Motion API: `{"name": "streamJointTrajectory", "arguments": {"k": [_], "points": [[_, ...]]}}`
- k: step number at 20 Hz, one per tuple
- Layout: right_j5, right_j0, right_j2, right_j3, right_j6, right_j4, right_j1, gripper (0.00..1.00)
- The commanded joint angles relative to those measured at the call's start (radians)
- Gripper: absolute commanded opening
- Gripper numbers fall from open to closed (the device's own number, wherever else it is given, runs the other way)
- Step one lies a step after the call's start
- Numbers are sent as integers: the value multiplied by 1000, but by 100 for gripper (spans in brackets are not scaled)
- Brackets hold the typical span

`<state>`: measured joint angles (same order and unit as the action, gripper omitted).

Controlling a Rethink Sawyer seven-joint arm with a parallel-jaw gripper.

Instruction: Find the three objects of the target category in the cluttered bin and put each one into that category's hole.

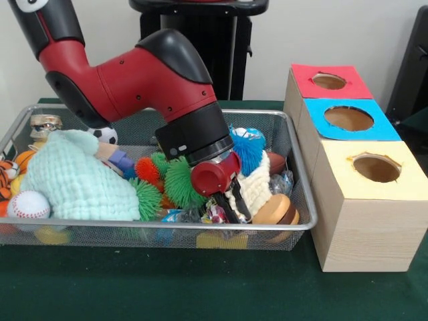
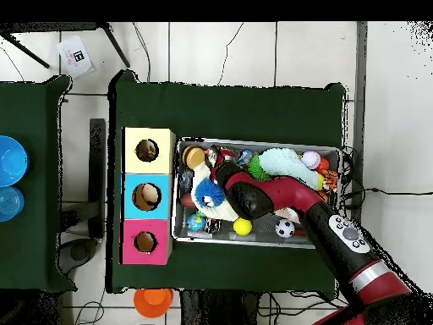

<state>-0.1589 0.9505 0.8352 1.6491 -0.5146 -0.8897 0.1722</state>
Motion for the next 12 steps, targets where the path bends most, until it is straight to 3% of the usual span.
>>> {"name": "streamJointTrajectory", "arguments": {"k": [1, 6, 12], "points": [[56, 7, -155, -111, -202, -29, 58, 100], [72, 6, -168, -90, -206, -26, 90, 100], [-64, 154, 2, -5, -42, 23, 27, 100]]}}
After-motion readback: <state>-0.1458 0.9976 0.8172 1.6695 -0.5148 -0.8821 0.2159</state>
